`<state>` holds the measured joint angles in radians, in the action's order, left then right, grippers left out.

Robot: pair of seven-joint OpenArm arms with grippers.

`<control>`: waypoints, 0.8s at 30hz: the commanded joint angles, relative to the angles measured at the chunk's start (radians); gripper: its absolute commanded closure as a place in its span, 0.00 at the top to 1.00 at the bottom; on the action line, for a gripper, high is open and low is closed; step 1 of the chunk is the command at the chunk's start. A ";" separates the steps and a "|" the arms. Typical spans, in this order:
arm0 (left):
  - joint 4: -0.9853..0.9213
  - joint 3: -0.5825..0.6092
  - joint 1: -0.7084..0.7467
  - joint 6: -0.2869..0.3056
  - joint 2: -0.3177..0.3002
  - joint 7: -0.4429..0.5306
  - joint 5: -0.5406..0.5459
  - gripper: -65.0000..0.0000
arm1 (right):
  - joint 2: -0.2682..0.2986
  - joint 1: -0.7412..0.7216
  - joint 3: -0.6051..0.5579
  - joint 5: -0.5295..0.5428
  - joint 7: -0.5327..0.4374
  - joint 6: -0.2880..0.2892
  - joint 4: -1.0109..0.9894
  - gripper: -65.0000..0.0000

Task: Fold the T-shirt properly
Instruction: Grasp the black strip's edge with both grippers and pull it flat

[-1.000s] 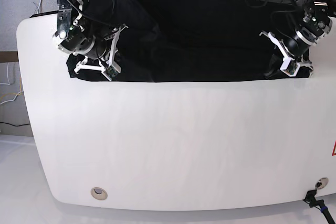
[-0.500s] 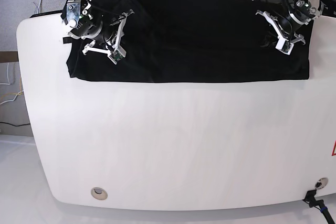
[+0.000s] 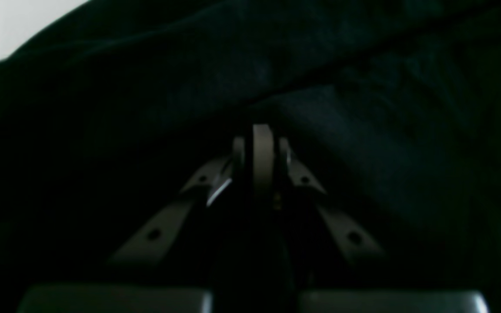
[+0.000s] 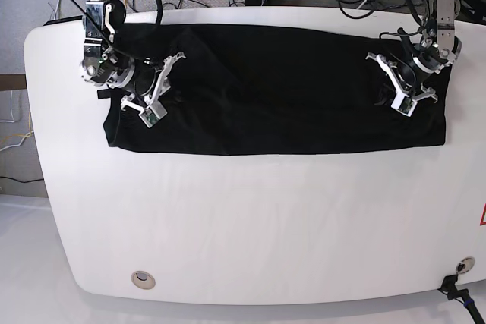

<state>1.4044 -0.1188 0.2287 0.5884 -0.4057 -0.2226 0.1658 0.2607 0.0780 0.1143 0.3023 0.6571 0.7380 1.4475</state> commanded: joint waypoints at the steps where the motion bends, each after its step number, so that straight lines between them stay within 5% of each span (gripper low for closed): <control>1: 0.013 0.005 -0.002 0.003 -0.011 -0.014 -0.007 0.00 | 0.024 -0.001 0.002 -0.119 0.114 -0.040 -0.035 0.00; 6: 0.097 -0.002 -0.002 0.005 -0.019 -0.024 -0.002 0.00 | 0.024 -0.019 -0.003 -0.119 0.114 -0.040 -0.035 0.00; 8: 0.151 -0.028 -0.002 0.014 -0.020 -0.085 -0.001 0.00 | 0.022 -0.019 -0.005 -0.119 0.114 -0.040 -0.035 0.00; 11: 0.224 -0.095 -0.002 0.110 -0.017 -0.165 0.038 0.00 | 0.016 -0.019 -0.005 -0.119 0.114 -0.040 -0.037 0.00; 17: 0.292 -0.216 -0.076 0.110 -0.019 -0.286 0.090 0.00 | 0.015 -0.019 -0.006 -0.119 0.114 -0.040 -0.040 0.00; 21: 0.234 -0.273 -0.157 0.110 -0.020 -0.301 0.088 0.41 | 0.015 -0.019 -0.006 -0.119 0.114 -0.040 -0.040 0.00; 24: 0.114 -0.270 -0.252 0.110 -0.020 -0.303 0.082 0.44 | 0.015 -0.019 -0.006 -0.119 0.114 -0.040 -0.040 0.00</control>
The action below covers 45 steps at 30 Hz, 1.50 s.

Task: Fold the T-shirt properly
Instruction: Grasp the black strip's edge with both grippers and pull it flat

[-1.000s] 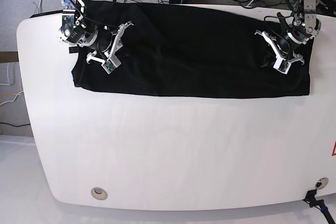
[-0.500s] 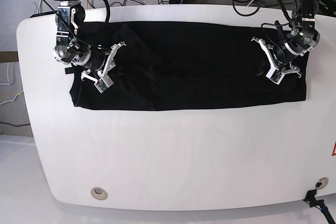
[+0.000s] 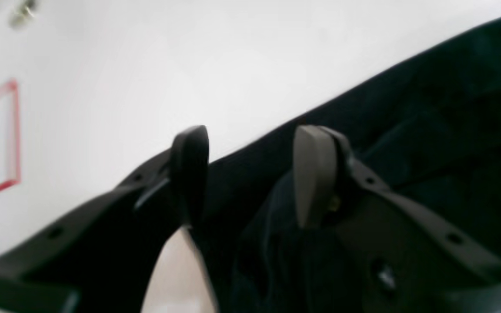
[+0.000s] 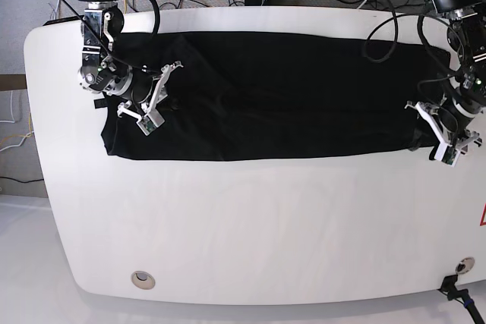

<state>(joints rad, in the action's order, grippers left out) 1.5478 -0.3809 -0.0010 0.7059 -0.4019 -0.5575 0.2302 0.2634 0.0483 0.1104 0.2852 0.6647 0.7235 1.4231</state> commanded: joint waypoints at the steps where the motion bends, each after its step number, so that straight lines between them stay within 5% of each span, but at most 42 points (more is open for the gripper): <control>1: -0.085 0.003 -0.052 -0.008 -0.025 0.032 0.018 0.42 | 0.010 0.012 -0.002 -0.102 0.106 -0.025 -0.015 0.00; 8: -0.270 0.119 -0.155 -0.008 -0.015 0.037 -0.062 0.41 | -0.014 0.014 -0.002 -0.102 0.106 -0.025 -0.015 0.00; 17: -0.063 0.124 0.089 -0.008 -0.067 0.037 -0.061 0.36 | -0.014 0.014 -0.002 -0.102 0.106 -0.025 -0.011 0.00; 24: 0.010 0.009 0.240 -0.008 -0.105 0.037 -0.062 0.36 | -0.014 0.014 -0.001 -0.102 0.106 -0.025 -0.009 0.00; 31: 0.066 -0.040 0.241 -0.008 -0.125 0.037 -0.059 0.36 | -0.014 0.014 -0.001 -0.102 0.106 -0.025 -0.009 0.00; 37: 0.164 -0.071 0.190 -0.008 -0.110 0.032 0.056 0.36 | -0.014 0.014 -0.001 -0.102 0.106 -0.025 -0.009 0.00; 45: -0.017 0.078 0.134 -0.008 -0.094 0.032 0.054 0.36 | -0.016 0.014 -0.001 -0.099 0.106 -0.025 -0.009 0.00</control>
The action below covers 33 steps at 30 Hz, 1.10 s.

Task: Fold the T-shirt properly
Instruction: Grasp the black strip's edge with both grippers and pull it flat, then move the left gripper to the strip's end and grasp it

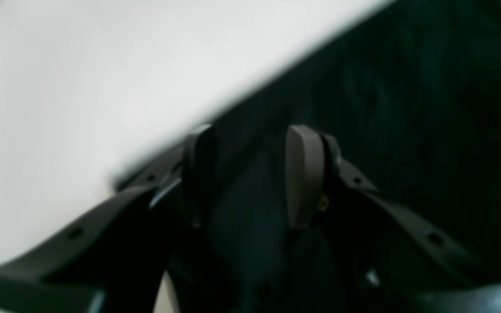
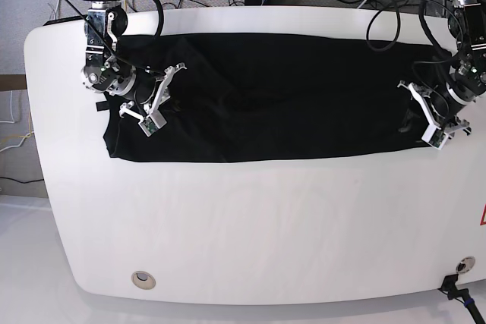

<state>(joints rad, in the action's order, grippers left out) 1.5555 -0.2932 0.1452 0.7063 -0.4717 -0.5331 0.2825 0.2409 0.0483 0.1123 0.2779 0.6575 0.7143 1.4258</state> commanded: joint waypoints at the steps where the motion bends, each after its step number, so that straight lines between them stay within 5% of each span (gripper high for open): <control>1: -0.060 -0.010 -0.012 -0.008 -0.025 0.011 0.002 0.36 | 0.007 0.014 -0.003 -0.091 0.114 -0.016 -0.012 0.00; 10: -0.154 -0.064 0.050 -0.008 -0.026 0.012 0.008 0.36 | 0.007 0.014 -0.003 -0.091 0.114 -0.016 -0.012 0.00; 14: 0.001 -0.228 0.072 -0.008 0.008 -0.011 0.059 0.37 | 0.007 0.014 -0.003 -0.091 0.114 -0.016 -0.012 0.00; 18: 0.006 -0.377 -0.011 -0.008 0.008 -0.272 0.174 0.51 | 0.007 0.014 -0.003 -0.091 0.114 -0.016 -0.012 0.00; 21: -0.034 -0.427 -0.025 -0.008 0.011 -0.358 0.179 0.52 | 0.007 0.015 -0.003 -0.091 0.114 -0.016 -0.012 0.00; 33: -0.289 -0.367 -0.025 -0.008 0.018 -0.358 0.278 0.52 | 0.005 0.015 -0.003 -0.090 0.114 -0.016 -0.012 0.00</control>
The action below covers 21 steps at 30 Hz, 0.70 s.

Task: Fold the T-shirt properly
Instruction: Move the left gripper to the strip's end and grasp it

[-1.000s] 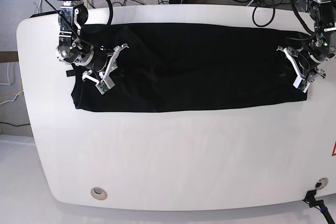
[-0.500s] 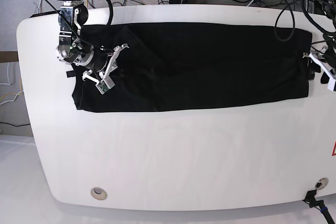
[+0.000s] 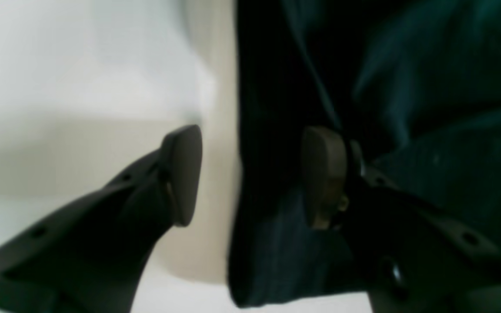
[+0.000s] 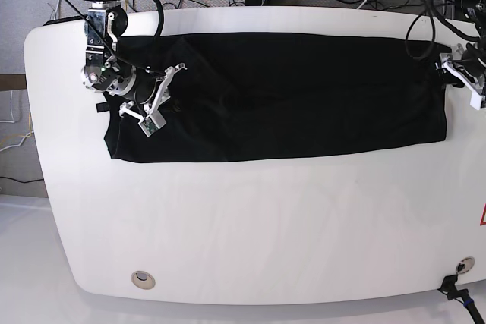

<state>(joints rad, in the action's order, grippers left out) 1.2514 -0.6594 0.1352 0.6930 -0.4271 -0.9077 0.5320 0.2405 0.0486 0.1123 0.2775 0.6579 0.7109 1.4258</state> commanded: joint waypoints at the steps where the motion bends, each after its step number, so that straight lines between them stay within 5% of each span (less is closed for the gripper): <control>1: 0.014 0.011 -0.016 0.005 -0.026 0.017 0.029 0.52 | 0.006 0.015 -0.003 -0.090 0.113 -0.013 -0.012 0.00; 17: 0.014 0.142 -0.044 0.005 -0.003 0.002 0.030 0.63 | 0.006 0.015 -0.003 -0.091 0.113 -0.013 -0.018 0.00; 21: 0.014 0.149 -0.055 0.005 0.015 0.003 0.027 0.43 | 0.006 0.015 -0.003 -0.090 0.113 -0.013 -0.018 0.00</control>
<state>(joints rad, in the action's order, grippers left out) 1.2583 -0.5098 0.0856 0.6964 -0.4038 -0.8841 0.5659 0.2409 0.0486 0.1123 0.2775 0.6575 0.7109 1.4246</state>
